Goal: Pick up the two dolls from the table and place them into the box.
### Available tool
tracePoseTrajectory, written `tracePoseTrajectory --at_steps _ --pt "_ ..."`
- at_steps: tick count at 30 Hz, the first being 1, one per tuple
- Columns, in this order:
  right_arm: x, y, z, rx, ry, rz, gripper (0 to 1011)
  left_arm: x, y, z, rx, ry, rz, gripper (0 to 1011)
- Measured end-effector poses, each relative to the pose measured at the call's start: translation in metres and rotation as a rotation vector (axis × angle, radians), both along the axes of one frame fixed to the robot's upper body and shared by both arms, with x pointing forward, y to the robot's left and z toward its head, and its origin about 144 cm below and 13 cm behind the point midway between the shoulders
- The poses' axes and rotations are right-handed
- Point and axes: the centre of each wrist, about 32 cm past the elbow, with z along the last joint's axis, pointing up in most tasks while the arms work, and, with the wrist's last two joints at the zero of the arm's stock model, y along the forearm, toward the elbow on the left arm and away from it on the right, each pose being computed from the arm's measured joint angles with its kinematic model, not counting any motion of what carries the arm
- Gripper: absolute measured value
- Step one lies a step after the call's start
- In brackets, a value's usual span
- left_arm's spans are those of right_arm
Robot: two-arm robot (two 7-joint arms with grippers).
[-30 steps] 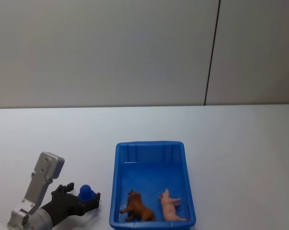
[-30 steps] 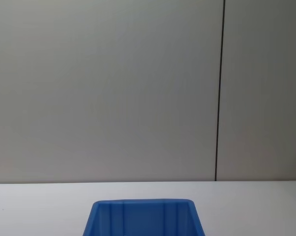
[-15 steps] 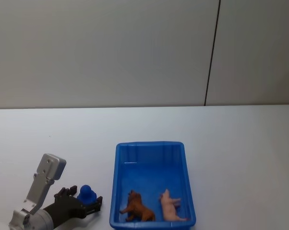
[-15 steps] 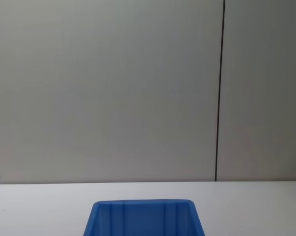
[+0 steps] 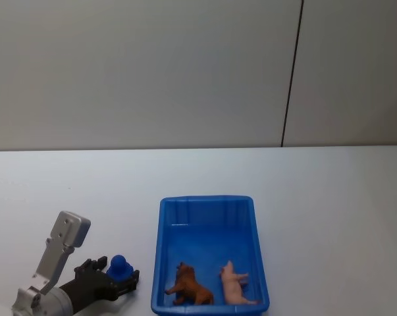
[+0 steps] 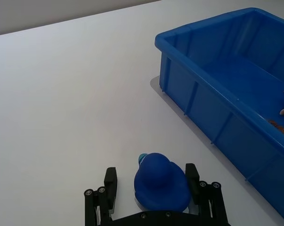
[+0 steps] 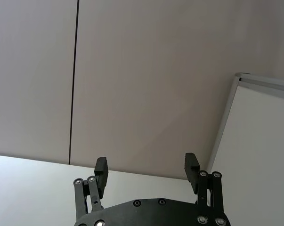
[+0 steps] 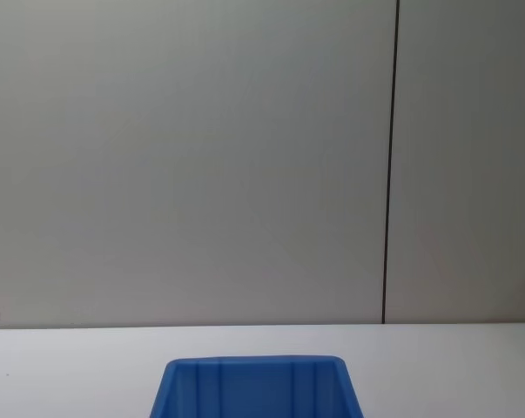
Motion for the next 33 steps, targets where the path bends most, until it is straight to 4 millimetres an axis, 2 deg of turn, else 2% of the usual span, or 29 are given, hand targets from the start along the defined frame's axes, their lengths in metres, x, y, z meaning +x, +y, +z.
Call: tracePoseTrajectory --at_steps 18,25,26,28,33 --pt "0.000 0.000 0.000 0.000 0.000 0.000 1001 -0.004 -0.003 0.004 0.062 -0.037 -0.007 822" --pt "0.000 0.000 0.000 0.000 0.000 0.000 1001 -0.006 -0.004 0.009 0.095 -0.066 0.000 686" --pt "0.000 0.000 0.000 0.000 0.000 0.000 1001 -0.006 -0.004 0.010 0.101 -0.072 0.002 628" --pt "0.000 0.000 0.000 0.000 0.000 0.000 1001 -0.007 -0.004 0.011 0.108 -0.080 0.004 584" --pt "0.000 0.000 0.000 0.000 0.000 0.000 1001 -0.007 -0.004 0.013 0.118 -0.093 0.007 542"
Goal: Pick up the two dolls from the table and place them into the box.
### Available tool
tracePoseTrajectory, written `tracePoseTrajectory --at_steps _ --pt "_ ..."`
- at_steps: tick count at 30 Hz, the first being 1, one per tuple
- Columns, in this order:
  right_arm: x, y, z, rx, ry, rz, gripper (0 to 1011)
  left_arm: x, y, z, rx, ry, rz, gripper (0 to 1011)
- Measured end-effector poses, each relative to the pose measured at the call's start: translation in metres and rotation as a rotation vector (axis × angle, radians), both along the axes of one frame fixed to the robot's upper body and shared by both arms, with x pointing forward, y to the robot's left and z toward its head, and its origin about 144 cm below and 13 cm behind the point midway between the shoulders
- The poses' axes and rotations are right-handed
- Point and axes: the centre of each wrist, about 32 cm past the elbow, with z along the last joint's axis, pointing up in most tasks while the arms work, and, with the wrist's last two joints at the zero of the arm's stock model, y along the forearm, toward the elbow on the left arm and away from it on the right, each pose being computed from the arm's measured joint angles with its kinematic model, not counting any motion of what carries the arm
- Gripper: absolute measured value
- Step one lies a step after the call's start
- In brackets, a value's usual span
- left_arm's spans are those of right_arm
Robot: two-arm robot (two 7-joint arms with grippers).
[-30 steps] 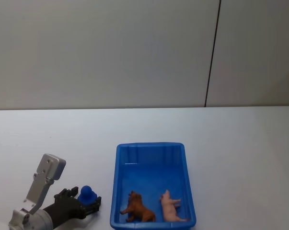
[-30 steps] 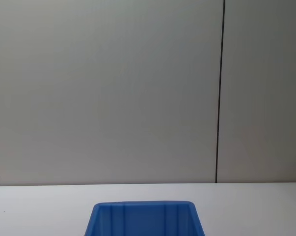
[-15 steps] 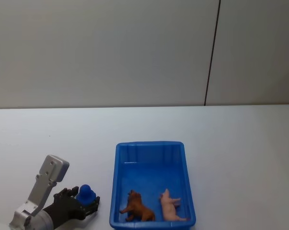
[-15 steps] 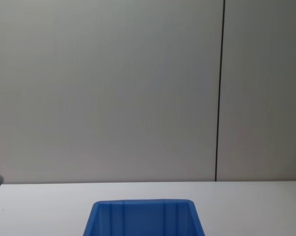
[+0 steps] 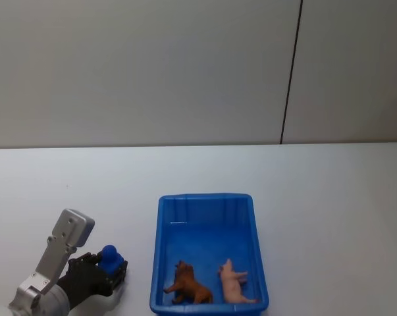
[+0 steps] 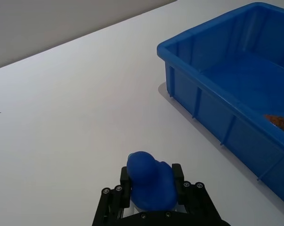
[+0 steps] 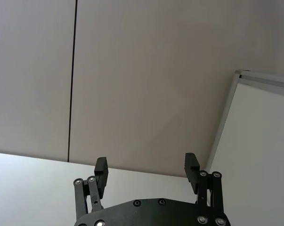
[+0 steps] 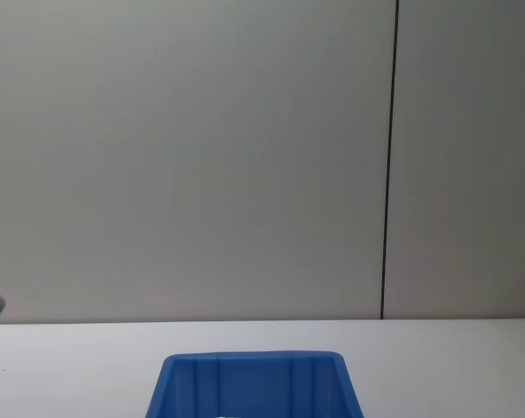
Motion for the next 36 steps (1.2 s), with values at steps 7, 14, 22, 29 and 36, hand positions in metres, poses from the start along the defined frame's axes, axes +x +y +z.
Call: tracePoseTrajectory --at_steps 7,14,22,29,36 --pt "0.000 0.000 0.000 0.000 0.000 0.000 1001 0.000 0.000 0.002 0.002 -0.011 0.000 491" --pt "0.000 0.000 0.000 0.000 0.000 0.000 1001 0.001 0.001 0.009 -0.004 -0.048 -0.007 451" --pt "0.000 0.000 0.000 0.000 0.000 0.000 1001 0.006 0.000 0.026 -0.020 -0.135 -0.047 397" --pt "0.000 0.000 0.000 0.000 0.000 0.000 1001 0.016 -0.003 0.043 -0.045 -0.211 -0.115 357" --pt "0.000 0.000 0.000 0.000 0.000 0.000 1001 0.028 -0.009 0.057 -0.076 -0.260 -0.203 309"
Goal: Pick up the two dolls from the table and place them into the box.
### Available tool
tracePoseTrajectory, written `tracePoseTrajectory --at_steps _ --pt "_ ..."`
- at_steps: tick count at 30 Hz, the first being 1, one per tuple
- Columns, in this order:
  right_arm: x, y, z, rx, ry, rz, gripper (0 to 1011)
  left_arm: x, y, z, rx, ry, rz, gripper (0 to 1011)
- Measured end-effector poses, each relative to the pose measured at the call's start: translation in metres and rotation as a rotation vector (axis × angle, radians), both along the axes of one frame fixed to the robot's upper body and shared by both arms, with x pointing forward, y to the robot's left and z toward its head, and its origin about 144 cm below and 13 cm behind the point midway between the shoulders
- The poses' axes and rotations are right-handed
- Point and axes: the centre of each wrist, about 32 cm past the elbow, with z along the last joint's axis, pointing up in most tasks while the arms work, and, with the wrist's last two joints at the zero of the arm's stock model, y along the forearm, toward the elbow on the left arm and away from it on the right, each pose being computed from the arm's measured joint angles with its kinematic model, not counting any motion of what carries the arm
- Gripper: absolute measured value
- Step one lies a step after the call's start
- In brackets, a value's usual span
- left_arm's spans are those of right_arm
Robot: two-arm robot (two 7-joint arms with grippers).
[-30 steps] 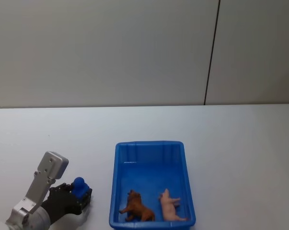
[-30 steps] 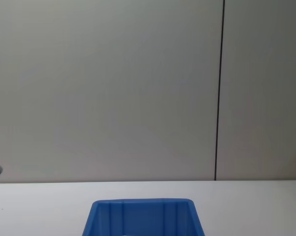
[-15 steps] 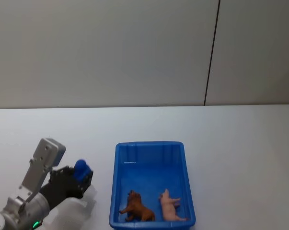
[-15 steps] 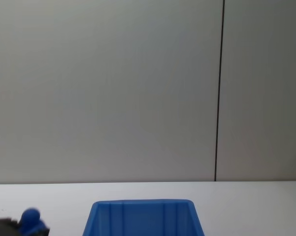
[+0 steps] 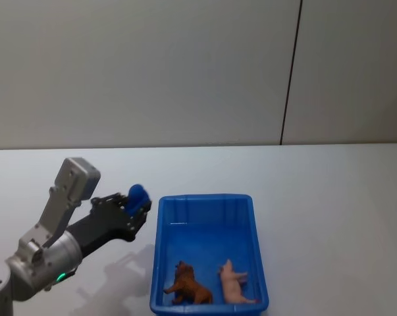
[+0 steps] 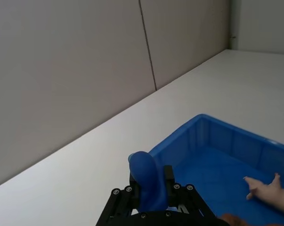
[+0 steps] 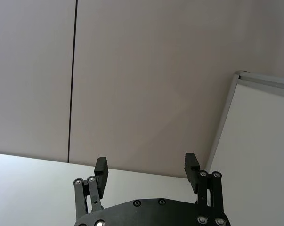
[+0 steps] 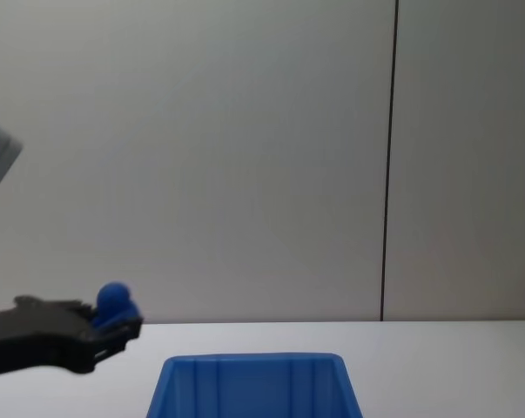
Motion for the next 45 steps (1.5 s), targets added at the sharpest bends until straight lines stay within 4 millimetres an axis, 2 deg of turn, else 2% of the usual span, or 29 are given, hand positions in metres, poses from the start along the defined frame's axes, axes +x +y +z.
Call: tracePoseTrajectory --at_steps 19,21,27,29,34,38,41,45 --pt "0.000 0.000 0.000 0.000 0.000 0.000 1001 0.043 -0.020 0.020 -0.026 0.053 -0.283 218" --pt "0.000 0.000 0.000 0.000 0.000 0.000 1001 0.047 -0.021 0.021 -0.026 0.068 -0.310 251" --pt "0.000 0.000 0.000 0.000 0.000 0.000 1001 0.064 -0.030 0.023 -0.027 0.125 -0.405 482" --pt "0.000 0.000 0.000 0.000 0.000 0.000 1001 0.070 -0.033 0.024 -0.026 0.149 -0.444 523" --pt "0.000 0.000 0.000 0.000 0.000 0.000 1001 0.083 -0.038 0.026 -0.026 0.193 -0.517 704" --pt "0.000 0.000 0.000 0.000 0.000 0.000 1001 0.087 -0.039 0.027 -0.025 0.207 -0.545 780" --pt "0.000 0.000 0.000 0.000 0.000 0.000 1001 0.088 -0.039 0.028 -0.024 0.209 -0.551 905" --pt "0.000 0.000 0.000 0.000 0.000 0.000 1001 0.087 -0.038 0.029 -0.024 0.204 -0.541 996"
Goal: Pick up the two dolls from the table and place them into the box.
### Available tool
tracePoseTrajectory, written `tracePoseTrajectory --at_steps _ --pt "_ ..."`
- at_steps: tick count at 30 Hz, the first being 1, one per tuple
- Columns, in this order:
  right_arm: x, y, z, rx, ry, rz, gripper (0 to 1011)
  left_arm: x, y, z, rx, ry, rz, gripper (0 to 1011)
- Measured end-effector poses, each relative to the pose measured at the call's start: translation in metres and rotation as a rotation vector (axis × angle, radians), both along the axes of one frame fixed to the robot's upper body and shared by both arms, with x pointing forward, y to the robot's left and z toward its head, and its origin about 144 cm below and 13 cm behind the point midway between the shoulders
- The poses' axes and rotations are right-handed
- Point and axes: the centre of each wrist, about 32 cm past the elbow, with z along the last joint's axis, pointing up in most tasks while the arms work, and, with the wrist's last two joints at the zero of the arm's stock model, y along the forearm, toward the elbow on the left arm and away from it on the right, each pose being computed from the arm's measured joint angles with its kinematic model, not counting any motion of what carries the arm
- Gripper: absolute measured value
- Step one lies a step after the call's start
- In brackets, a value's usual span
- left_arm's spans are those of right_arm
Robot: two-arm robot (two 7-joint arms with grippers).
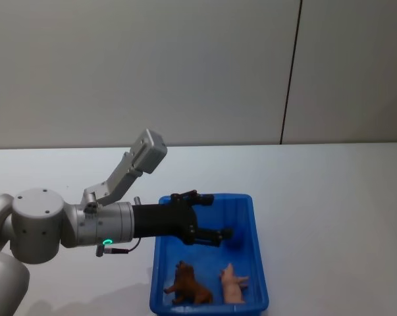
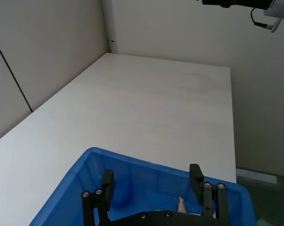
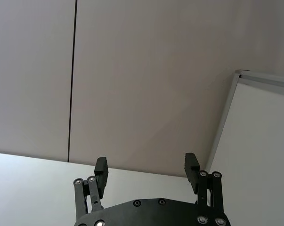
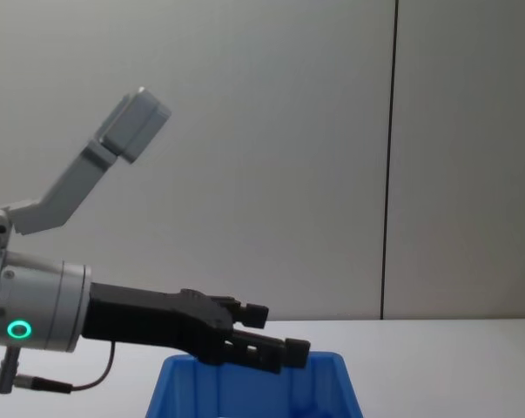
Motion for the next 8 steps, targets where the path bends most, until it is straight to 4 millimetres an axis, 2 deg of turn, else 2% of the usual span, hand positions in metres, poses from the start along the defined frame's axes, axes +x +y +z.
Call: tracePoseTrajectory --at_steps 8 --pt "0.0000 0.0000 0.0000 0.000 0.000 0.000 1001 -0.0091 0.0044 0.0009 -0.004 -0.035 0.067 1000"
